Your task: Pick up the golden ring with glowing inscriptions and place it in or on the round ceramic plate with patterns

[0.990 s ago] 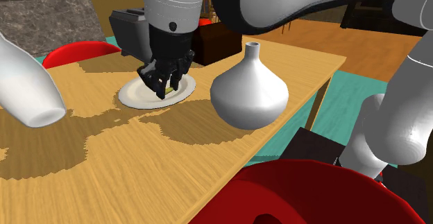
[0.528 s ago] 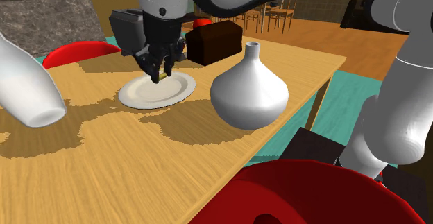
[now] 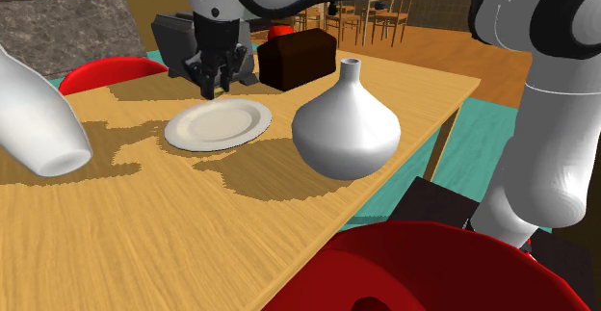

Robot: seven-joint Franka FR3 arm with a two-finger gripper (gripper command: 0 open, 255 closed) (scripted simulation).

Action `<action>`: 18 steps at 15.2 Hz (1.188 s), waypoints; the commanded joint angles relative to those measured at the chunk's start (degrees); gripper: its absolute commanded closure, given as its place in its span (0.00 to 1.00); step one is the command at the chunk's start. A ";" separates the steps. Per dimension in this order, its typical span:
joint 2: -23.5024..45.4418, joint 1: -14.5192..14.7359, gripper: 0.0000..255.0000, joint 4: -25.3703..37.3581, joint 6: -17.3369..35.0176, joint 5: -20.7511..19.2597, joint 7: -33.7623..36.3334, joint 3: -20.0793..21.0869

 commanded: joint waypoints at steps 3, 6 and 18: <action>-0.36 -0.52 1.00 -3.43 3.15 0.07 0.31 -0.20; -0.80 -0.84 1.00 -6.27 5.59 0.12 0.74 -0.31; -1.23 -1.32 1.00 -11.79 10.64 -0.20 1.84 -0.53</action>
